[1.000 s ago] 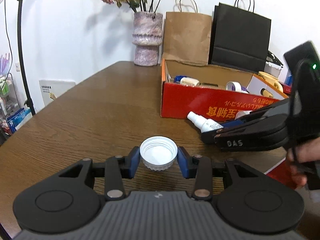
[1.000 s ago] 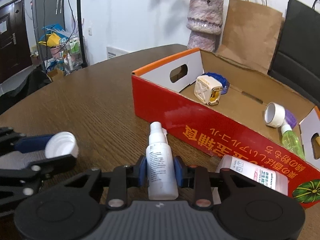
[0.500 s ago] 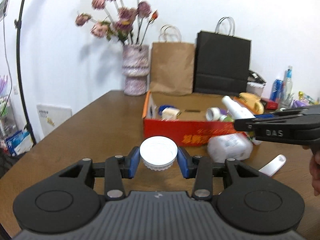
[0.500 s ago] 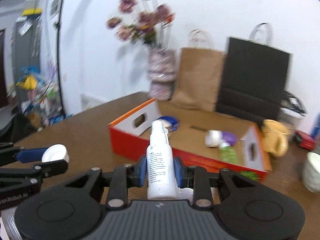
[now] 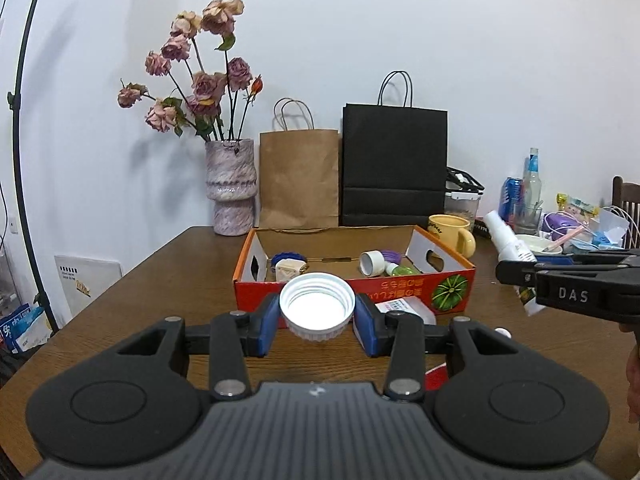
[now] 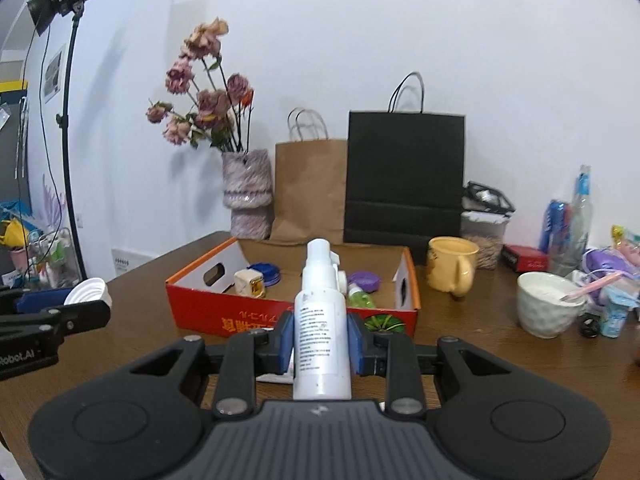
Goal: Organize rigid objects
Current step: 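Carry the white cap and spray bottle over the cardboard box with both tools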
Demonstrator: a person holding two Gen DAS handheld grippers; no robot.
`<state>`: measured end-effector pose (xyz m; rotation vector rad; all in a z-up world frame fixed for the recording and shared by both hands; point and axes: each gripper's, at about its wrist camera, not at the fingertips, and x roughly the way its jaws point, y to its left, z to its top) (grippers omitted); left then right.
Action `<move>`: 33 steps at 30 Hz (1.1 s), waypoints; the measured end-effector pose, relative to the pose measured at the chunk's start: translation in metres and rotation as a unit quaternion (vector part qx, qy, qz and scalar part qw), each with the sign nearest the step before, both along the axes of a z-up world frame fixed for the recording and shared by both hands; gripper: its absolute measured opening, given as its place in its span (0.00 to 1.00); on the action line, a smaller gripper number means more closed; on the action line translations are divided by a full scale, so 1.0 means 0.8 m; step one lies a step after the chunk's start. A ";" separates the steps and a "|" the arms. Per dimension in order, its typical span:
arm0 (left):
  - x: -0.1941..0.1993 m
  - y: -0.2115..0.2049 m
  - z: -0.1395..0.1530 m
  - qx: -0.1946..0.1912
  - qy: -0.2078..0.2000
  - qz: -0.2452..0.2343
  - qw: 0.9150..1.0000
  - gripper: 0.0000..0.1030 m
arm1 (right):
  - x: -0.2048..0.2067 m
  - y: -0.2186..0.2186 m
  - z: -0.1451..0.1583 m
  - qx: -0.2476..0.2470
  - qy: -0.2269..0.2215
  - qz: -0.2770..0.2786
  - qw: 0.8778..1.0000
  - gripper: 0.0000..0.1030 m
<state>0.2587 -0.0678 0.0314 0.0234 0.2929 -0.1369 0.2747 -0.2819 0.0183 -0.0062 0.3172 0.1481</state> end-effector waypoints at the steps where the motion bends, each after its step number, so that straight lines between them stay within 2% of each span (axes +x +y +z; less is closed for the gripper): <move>1: -0.004 -0.001 0.001 0.001 -0.002 0.000 1.000 0.40 | -0.006 0.000 0.001 -0.001 -0.003 -0.001 1.000 0.26; 20: -0.097 0.011 0.027 0.003 -0.071 0.003 0.997 0.40 | -0.120 0.017 0.022 0.012 -0.081 -0.005 0.997 0.26; 25: -0.103 0.012 0.030 0.003 -0.074 0.000 0.997 0.40 | -0.123 0.020 0.026 0.014 -0.078 0.000 0.997 0.26; 33: -0.082 0.008 0.041 0.006 -0.072 0.002 0.997 0.40 | -0.101 0.020 0.033 0.015 -0.077 0.004 0.997 0.26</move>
